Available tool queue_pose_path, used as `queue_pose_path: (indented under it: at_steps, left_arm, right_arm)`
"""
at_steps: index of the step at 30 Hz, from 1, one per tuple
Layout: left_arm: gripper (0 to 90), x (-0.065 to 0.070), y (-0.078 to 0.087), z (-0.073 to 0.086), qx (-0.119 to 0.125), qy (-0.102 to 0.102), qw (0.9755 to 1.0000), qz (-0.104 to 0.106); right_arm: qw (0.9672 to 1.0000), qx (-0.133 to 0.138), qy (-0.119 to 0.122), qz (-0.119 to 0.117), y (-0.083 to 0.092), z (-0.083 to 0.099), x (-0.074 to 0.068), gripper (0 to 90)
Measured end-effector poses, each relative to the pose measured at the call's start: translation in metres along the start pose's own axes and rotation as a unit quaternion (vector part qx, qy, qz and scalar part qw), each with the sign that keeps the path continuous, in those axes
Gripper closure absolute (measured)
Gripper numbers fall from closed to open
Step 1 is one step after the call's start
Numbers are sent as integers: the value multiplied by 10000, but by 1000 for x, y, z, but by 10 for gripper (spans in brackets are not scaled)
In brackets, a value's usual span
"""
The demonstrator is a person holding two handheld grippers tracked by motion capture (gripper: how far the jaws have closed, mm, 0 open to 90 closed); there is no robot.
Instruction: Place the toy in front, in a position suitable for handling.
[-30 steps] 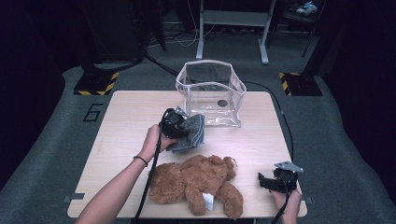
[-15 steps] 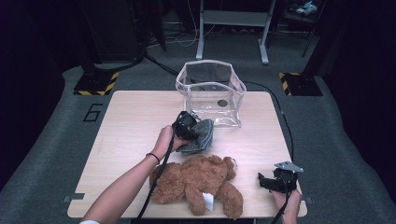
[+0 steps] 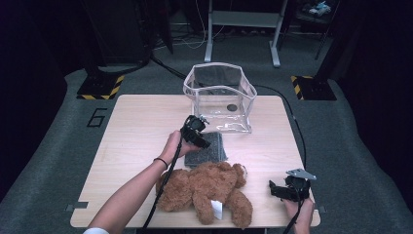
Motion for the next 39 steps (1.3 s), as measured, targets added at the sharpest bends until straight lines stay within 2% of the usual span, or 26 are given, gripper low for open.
queue_pose_path:
  at_steps: [4, 8, 11, 16, 22, 26, 30, 33, 36, 38, 39]
  left_arm:
    - [309, 0, 12, 3, 154, 107, 9998, 27]
    - [225, -3, 25, 10, 271, 121, 9996, 9]
    - [193, -9, 34, 15, 375, 202, 9991, -12]
    - [153, -25, 51, 26, 550, 341, 9978, -172]
    - [145, -50, 66, 45, 791, 689, 9941, -276]
    - [120, -70, 71, 65, 824, 898, 9917, -403]
    - [108, -85, 73, 87, 843, 1012, 9894, -617]
    - [104, -95, 74, 103, 815, 1064, 9883, -732]
    - [89, -103, 72, 121, 880, 1202, 9851, -865]
    - [82, -107, 71, 135, 989, 1372, 9816, -892]
    - [76, -108, 72, 140, 974, 1409, 9816, -842]
  right_arm:
    - [10000, -26, -10, -16, 0, 0, -1, 65]
    - [10000, -22, 14, -42, 0, -1, 0, 59]
    - [10000, -32, 28, -51, -1, -1, 0, 55]
    - [9999, -57, 42, -85, -1, -1, 0, 49]
    - [9998, -112, 87, -140, -1, -2, -1, 37]
    - [9997, -146, -21, -204, -1, -3, 0, 21]
    - [9991, -143, -92, -382, 0, -7, 1, 23]
    - [9990, -88, -13, -449, 2, -16, 2, 22]
    - [9986, 22, 38, -522, 5, -29, 1, 22]
    - [9983, 85, 140, -561, 7, -41, -1, 23]
    - [9981, 80, 179, -585, 7, -46, -2, 24]
Point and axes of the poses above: each handheld gripper's, and its own axes: y roughly backward along the jaws, z roughly out of its underside, x roughly to its right, the point moved 4 cm from there along -y, roughly forward along the jaws, and after that the axes turned 15 degrees about y, right-handed, at the moved point
